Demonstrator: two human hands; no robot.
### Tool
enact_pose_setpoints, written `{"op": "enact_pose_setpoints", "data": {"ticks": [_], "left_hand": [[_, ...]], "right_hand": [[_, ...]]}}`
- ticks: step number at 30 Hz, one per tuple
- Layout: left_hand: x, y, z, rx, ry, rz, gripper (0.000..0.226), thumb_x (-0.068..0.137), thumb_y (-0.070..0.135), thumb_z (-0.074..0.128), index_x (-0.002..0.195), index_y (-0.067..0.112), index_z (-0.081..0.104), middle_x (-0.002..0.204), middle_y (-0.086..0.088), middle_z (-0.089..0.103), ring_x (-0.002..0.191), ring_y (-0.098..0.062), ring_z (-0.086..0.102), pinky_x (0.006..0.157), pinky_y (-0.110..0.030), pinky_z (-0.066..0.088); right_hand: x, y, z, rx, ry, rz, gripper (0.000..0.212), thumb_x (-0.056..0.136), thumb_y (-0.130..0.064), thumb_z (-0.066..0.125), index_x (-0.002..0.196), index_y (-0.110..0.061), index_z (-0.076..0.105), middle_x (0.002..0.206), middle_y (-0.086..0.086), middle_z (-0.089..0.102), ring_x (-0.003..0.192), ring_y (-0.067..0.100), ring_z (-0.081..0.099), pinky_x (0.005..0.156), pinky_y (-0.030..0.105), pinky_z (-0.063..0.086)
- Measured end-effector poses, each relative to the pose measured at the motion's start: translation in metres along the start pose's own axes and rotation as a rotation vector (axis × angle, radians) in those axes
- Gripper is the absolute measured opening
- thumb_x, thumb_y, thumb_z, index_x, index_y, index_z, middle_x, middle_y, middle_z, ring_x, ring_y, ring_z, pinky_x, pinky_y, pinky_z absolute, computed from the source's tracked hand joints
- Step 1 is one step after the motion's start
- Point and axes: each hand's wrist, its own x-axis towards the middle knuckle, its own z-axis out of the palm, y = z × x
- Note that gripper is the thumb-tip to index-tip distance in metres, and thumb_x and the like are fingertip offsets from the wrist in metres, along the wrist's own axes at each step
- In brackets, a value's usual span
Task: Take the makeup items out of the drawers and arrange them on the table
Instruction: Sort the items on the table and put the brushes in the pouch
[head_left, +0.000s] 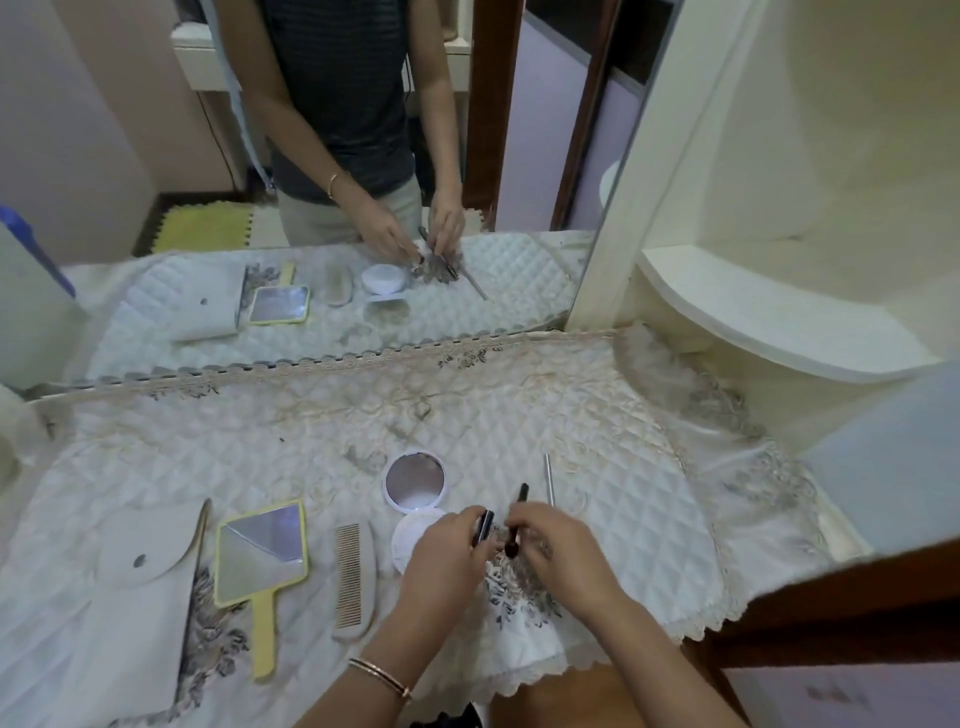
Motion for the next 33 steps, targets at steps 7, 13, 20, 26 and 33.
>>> {"op": "enact_pose_setpoints", "data": {"ticks": [7, 13, 20, 26, 33], "left_hand": [[0.017, -0.008, 0.012, 0.436, -0.083, 0.107, 0.04, 0.096, 0.033, 0.036, 0.133, 0.015, 0.036, 0.118, -0.007, 0.054, 0.11, -0.023, 0.045, 0.088, -0.028, 0.033], [0.021, -0.014, 0.017, 0.544, -0.122, 0.106, 0.038, 0.091, 0.04, 0.043, 0.118, 0.014, 0.044, 0.121, -0.006, 0.049, 0.112, -0.024, 0.04, 0.094, -0.03, 0.033], [0.016, -0.015, 0.003, 0.468, -0.025, 0.134, 0.032, 0.089, 0.03, 0.051, 0.116, 0.012, 0.055, 0.116, -0.005, 0.054, 0.108, -0.027, 0.048, 0.089, -0.033, 0.041], [0.023, -0.005, -0.01, 0.07, 0.059, 0.074, 0.033, 0.094, 0.022, 0.045, 0.123, 0.011, 0.056, 0.124, -0.003, 0.059, 0.118, -0.02, 0.051, 0.093, -0.024, 0.037], [0.036, 0.032, -0.03, -0.801, 0.038, -0.194, 0.028, 0.092, 0.01, 0.05, 0.116, -0.001, 0.058, 0.097, -0.006, 0.068, 0.081, -0.007, 0.064, 0.079, -0.018, 0.052]], "right_hand": [[0.007, 0.023, 0.014, -0.18, -0.181, -0.106, 0.039, 0.088, -0.001, 0.044, 0.118, -0.018, 0.06, 0.14, -0.003, 0.049, 0.131, 0.013, 0.042, 0.106, 0.018, 0.029], [0.01, 0.034, 0.014, -0.098, -0.037, -0.018, 0.032, 0.085, -0.002, 0.048, 0.103, -0.019, 0.068, 0.102, -0.006, 0.069, 0.097, 0.013, 0.056, 0.087, 0.02, 0.039], [0.033, 0.037, 0.012, -0.022, 0.143, 0.422, 0.023, 0.088, -0.015, 0.055, 0.109, -0.009, 0.049, 0.099, 0.007, 0.058, 0.086, 0.022, 0.06, 0.075, 0.035, 0.053], [0.035, 0.019, 0.002, 0.184, 0.124, 0.423, 0.011, 0.091, -0.008, 0.05, 0.097, -0.01, 0.059, 0.083, 0.008, 0.063, 0.067, 0.021, 0.066, 0.061, 0.035, 0.055], [0.012, -0.009, -0.01, 0.306, 0.053, 0.212, 0.015, 0.086, -0.02, 0.061, 0.098, -0.018, 0.07, 0.094, -0.003, 0.066, 0.084, 0.007, 0.059, 0.072, 0.013, 0.043]]}}
